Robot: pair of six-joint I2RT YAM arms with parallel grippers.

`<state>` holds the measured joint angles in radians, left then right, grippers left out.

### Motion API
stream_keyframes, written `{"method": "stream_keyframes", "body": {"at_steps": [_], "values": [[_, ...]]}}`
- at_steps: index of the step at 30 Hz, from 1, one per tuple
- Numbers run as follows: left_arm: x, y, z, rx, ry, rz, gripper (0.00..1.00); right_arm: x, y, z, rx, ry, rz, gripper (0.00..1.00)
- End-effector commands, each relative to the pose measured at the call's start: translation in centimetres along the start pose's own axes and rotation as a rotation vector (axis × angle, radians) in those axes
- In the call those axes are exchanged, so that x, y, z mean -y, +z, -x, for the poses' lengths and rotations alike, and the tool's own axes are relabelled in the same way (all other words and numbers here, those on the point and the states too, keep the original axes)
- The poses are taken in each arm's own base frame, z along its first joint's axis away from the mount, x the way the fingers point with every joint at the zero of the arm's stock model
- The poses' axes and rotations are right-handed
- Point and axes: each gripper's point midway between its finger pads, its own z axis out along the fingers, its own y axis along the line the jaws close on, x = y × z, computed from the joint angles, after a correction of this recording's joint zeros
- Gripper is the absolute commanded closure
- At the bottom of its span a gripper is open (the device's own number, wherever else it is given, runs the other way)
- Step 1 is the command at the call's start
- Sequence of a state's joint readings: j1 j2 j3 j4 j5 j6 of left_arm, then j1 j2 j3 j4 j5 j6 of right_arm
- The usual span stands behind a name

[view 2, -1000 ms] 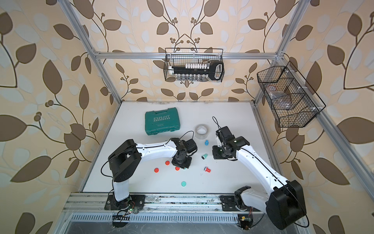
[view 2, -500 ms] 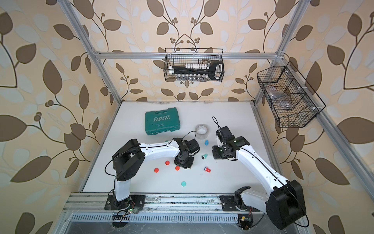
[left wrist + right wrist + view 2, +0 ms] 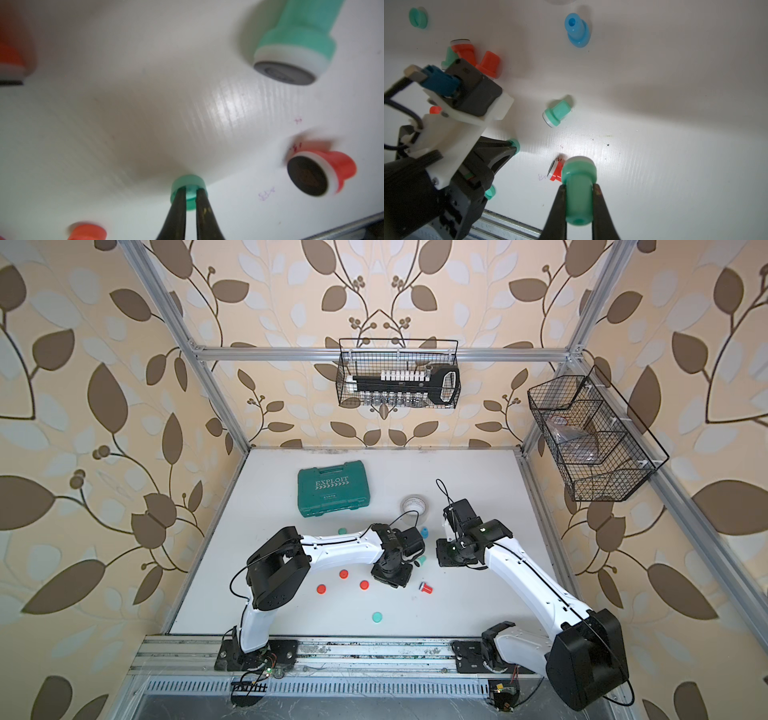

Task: Close the stamp cap
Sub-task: Move the cover to the center of the board.

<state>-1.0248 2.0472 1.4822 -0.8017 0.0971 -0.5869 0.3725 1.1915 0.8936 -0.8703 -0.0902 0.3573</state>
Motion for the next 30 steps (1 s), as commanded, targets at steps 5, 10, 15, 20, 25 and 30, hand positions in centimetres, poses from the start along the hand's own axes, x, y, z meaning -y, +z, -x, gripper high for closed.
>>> {"method": "stream_keyframes", "body": {"at_steps": [5, 10, 15, 20, 25, 30], "values": [[0.6, -2.4, 0.2, 0.026, 0.016, -0.001, 0.86, 0.1, 0.5, -0.7, -0.025, -0.006, 0.002, 0.9], [0.3, -3.6, 0.4, 0.06, 0.017, 0.006, 0.87, 0.2, 0.4, -0.6, -0.02, -0.004, 0.001, 0.9], [-0.3, -5.5, 0.7, 0.109, 0.009, 0.012, 0.87, 0.0, 0.3, -0.5, -0.011, -0.005, 0.01, 0.9], [-1.4, -8.1, 1.1, 0.169, -0.025, -0.044, 0.87, -0.2, 0.0, -0.6, -0.011, -0.004, 0.026, 0.9], [-4.4, -11.0, 1.3, 0.225, -0.09, -0.085, 0.87, -1.1, -0.2, -0.9, -0.022, -0.02, 0.031, 0.9], [-10.0, -13.3, 1.0, 0.273, -0.185, -0.112, 0.86, -3.4, 0.2, -1.7, -0.052, -0.078, 0.01, 0.9]]}}
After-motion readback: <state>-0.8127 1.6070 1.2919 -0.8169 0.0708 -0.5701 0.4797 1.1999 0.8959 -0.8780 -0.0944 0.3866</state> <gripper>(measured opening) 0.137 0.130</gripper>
